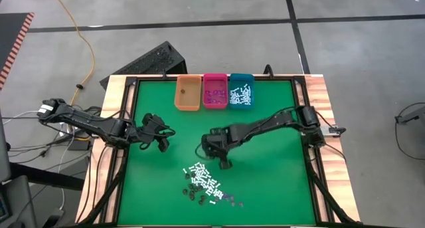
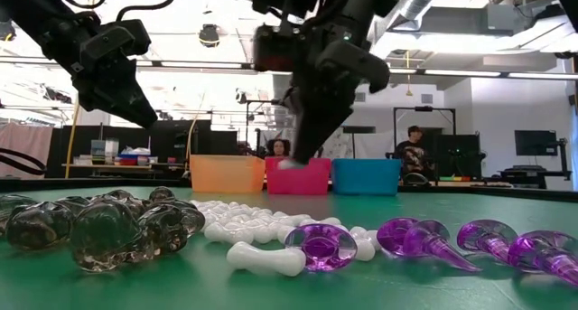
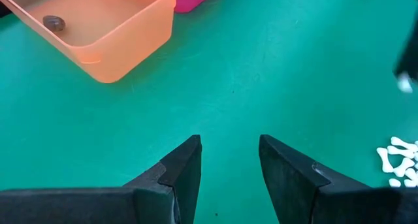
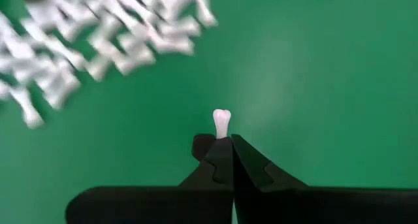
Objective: Sort Halloween decoration
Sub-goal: Put the white bone toy into the blue bin
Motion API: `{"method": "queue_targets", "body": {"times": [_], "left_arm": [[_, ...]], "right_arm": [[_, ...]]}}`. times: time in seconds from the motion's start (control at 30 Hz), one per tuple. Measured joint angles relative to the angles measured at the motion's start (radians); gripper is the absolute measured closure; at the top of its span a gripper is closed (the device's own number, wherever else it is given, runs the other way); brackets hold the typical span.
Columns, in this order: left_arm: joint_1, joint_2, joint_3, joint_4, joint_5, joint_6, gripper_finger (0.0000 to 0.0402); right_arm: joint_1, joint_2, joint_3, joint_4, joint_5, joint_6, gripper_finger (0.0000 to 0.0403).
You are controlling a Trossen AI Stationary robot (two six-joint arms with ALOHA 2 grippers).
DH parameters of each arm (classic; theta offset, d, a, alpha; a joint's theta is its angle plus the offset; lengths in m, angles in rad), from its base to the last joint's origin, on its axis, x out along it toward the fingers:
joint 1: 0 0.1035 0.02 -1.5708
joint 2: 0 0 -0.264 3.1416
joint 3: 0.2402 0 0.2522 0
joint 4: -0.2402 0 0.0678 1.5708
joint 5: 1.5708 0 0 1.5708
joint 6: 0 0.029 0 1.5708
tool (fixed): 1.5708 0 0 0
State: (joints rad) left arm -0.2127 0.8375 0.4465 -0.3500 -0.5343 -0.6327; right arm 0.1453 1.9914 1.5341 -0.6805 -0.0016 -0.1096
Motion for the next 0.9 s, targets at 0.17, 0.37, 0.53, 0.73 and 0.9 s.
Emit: {"method": "queue_targets", "body": {"times": [0.17, 0.37, 0.53, 0.73, 0.9], "left_arm": [[0.0, 0.0, 0.0, -0.001, 0.001, 0.0, 0.0257], [0.0, 0.0, 0.0, -0.002, 0.005, 0.0, 0.0257], [0.0, 0.0, 0.0, -0.002, 0.005, 0.0, 0.0257], [0.0, 0.0, 0.0, -0.001, 0.013, 0.0, 0.0257], [0.0, 0.0, 0.0, -0.002, 0.032, 0.0, 0.0257]], "right_arm": [[-0.127, -0.085, 0.0, -0.154, 0.06, -0.052, 0.0387], [-0.347, -0.182, 0.0, -0.287, 0.116, -0.057, 0.0385], [-0.546, -0.212, 0.001, -0.32, 0.117, -0.032, 0.0383], [-0.701, -0.204, -0.027, -0.283, 0.113, 0.012, 0.0345], [-0.746, -0.203, -0.034, -0.266, 0.099, 0.023, 0.029]]}}
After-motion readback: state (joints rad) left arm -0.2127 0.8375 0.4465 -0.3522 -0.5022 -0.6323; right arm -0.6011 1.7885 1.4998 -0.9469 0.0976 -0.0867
